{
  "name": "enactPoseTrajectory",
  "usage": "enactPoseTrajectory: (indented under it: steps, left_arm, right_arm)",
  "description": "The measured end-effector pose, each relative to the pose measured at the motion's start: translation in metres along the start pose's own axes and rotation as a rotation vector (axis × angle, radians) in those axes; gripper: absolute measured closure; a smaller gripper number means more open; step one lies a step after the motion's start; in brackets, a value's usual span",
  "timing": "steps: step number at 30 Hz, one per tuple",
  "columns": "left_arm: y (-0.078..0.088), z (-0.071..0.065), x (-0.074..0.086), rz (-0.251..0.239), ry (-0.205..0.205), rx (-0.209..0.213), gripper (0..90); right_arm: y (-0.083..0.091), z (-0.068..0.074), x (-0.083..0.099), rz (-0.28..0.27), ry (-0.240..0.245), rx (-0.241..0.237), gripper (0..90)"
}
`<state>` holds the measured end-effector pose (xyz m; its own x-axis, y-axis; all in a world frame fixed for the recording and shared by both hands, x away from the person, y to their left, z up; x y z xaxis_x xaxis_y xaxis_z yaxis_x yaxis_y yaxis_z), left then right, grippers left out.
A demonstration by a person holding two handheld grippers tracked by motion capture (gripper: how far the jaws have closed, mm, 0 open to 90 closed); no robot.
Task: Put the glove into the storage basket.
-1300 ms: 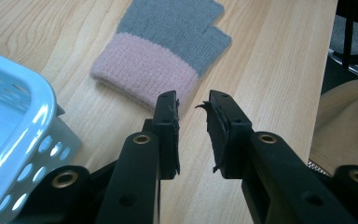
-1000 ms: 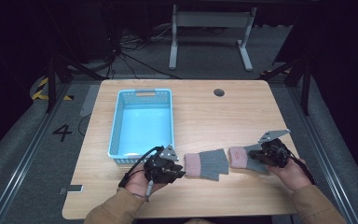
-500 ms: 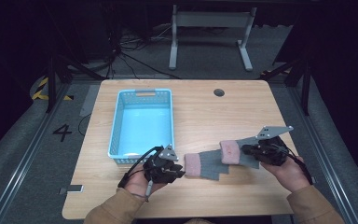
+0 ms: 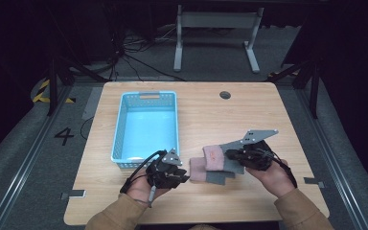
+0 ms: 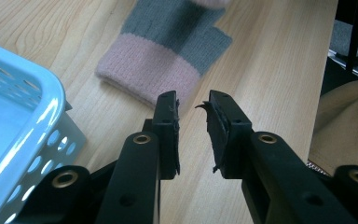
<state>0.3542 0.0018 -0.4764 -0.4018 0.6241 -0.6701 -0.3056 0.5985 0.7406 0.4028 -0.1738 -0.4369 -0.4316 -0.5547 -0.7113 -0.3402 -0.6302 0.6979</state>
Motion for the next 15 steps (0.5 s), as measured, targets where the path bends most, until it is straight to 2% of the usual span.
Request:
enactPoseTrajectory:
  steps: [4,15]
  left_arm:
    - [0.001,0.0,0.0,-0.002,0.0,0.0,73.5]
    - [0.001,0.001,0.0,-0.004,0.001,0.0,73.5]
  right_arm:
    - [-0.011,0.006,-0.003,0.008,0.012,-0.001,87.5]
    - [-0.036,0.011,0.001,0.008,-0.007,0.0,87.4]
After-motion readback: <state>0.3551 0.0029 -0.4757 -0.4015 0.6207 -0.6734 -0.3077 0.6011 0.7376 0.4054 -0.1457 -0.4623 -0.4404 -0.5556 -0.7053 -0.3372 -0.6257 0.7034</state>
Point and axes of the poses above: each handheld gripper's, and its own axes: y roughly backward along the jaws, x roughly out of its underside, z roughly to its left, the point moved 10 cm from there along -y, roughly forward along the jaws, and after that the axes turned 8 degrees about -x, right-handed, at the moved point
